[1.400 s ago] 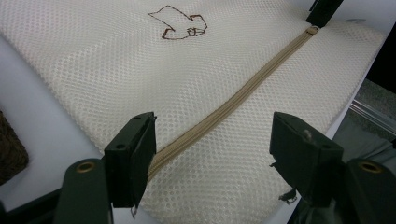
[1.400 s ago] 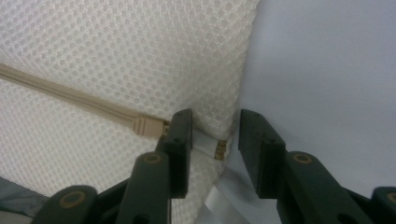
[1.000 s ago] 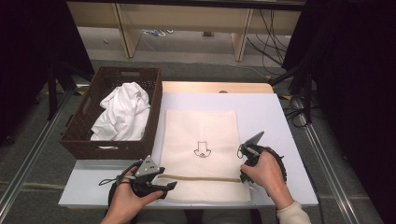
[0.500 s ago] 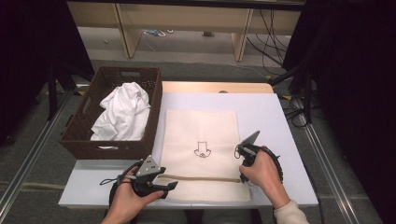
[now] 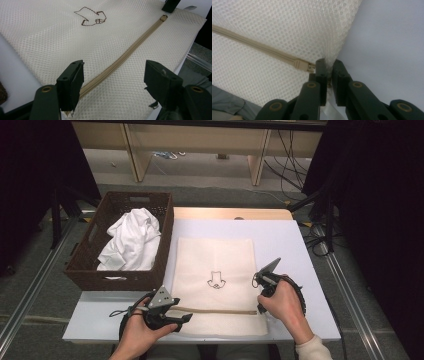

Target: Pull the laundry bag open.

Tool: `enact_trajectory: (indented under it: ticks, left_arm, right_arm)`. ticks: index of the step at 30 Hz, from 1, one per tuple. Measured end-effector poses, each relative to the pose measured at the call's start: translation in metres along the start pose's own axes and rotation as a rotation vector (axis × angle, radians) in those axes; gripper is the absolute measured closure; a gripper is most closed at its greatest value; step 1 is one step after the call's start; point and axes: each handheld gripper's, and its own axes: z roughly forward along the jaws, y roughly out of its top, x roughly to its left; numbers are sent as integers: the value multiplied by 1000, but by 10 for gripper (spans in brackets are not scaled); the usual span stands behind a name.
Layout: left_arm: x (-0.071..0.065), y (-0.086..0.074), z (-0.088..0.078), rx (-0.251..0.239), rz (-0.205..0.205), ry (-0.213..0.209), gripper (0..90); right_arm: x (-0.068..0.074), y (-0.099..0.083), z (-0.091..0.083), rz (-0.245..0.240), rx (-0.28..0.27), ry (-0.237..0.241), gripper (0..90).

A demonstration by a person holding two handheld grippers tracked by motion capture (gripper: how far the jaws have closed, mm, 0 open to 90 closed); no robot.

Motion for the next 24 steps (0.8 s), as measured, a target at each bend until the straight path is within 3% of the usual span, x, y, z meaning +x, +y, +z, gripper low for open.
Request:
enact_trajectory:
  ticks: [2,3,5,6,7,8,9,10,11,12,13,14,15,16,18,19,20,24]
  left_arm:
    - [-2,1,2,-16,-15,-2,323]
    - [-1,2,1,9,9,-8,324]
    - [-3,4,2,-3,3,2,324]
    - [-4,6,4,-14,-4,-8,324]
    - [-3,7,3,-4,19,-5,324]
    - [-4,8,5,-11,8,1,323]
    - [-4,10,6,-13,18,-16,323]
    - [-5,10,7,-24,10,-17,323]
    - [-5,12,7,-10,25,-5,323]
    - [-5,13,7,-6,41,-17,322]
    - [-7,15,9,-19,24,-16,322]
    - [-7,17,11,-30,37,-29,321]
    - [-7,19,11,-18,39,-28,320]
    - [-9,20,12,-30,38,-29,320]
    - [-9,23,13,-21,52,-32,319]
    - [-9,25,15,-19,61,-37,317]
    - [-11,27,16,-18,64,-39,315]
    - [-17,33,21,-29,73,-63,307]
  right_arm:
    - [2,-1,-4,5,-16,-4,848]
    - [3,-2,-7,-4,-21,2,848]
    - [4,-2,-10,9,-19,6,848]
    - [4,-2,-11,-5,-36,-4,848]
    - [4,-2,-13,-14,-37,2,848]
    - [5,-3,-14,-9,-44,0,848]
    - [4,-2,-14,-32,-70,7,848]
    - [4,-3,-16,-43,-56,3,848]
    - [8,-4,-18,7,-63,8,848]
    - [7,-4,-21,-13,-51,5,848]
    - [7,-4,-21,-13,-51,5,848]
    - [4,-3,-19,-59,-94,5,848]
    - [9,-5,-22,4,-76,8,848]
    - [4,-3,-22,-80,-93,6,848]
    - [5,-4,-23,-70,-84,7,848]
    - [8,-5,-25,-18,-60,12,848]
    - [9,-6,-24,-15,-87,7,847]
    - [10,-5,-28,-8,-68,14,848]
